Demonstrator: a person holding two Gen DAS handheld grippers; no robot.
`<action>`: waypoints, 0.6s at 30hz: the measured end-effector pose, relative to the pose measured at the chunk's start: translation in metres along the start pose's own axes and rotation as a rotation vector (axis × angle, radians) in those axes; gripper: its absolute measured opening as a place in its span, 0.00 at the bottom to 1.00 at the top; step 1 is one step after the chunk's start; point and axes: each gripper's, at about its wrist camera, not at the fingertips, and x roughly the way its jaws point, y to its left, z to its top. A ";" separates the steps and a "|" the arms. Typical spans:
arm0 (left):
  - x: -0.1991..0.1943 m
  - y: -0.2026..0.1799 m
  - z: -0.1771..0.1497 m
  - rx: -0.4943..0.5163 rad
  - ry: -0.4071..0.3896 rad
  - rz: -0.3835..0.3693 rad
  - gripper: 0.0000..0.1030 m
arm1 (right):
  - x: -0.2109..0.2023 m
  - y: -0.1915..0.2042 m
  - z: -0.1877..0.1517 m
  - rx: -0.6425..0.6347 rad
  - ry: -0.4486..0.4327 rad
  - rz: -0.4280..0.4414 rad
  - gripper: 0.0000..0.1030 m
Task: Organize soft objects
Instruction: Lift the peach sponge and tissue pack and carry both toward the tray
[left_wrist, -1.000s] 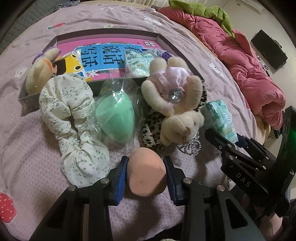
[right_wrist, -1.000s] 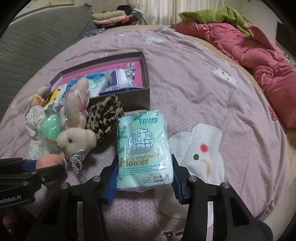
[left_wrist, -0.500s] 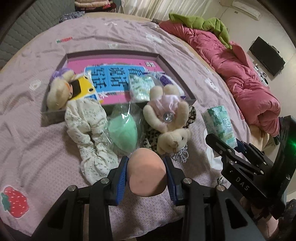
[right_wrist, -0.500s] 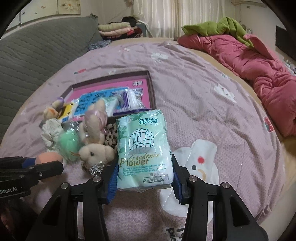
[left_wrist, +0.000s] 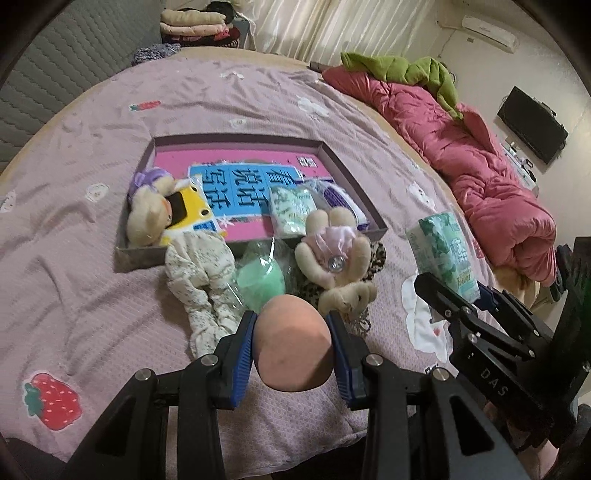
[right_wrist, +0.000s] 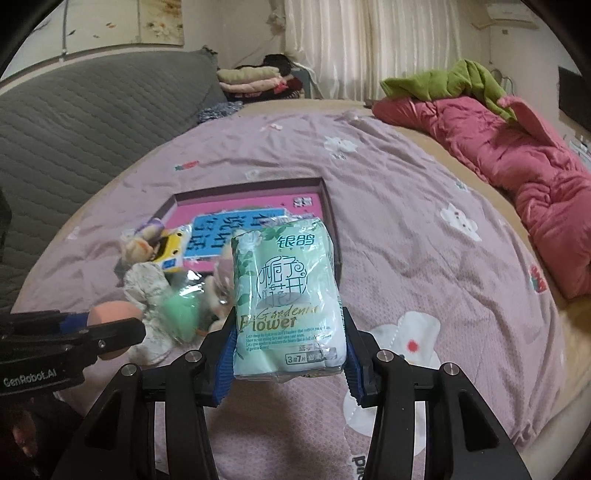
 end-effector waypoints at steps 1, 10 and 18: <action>-0.003 0.001 0.002 -0.003 -0.009 0.001 0.37 | -0.002 0.002 0.002 -0.005 -0.006 0.004 0.49; -0.013 0.006 0.011 -0.014 -0.041 0.007 0.37 | -0.011 0.018 0.014 -0.049 -0.035 0.033 0.49; -0.018 0.012 0.021 -0.032 -0.066 0.003 0.37 | -0.014 0.029 0.030 -0.072 -0.063 0.039 0.49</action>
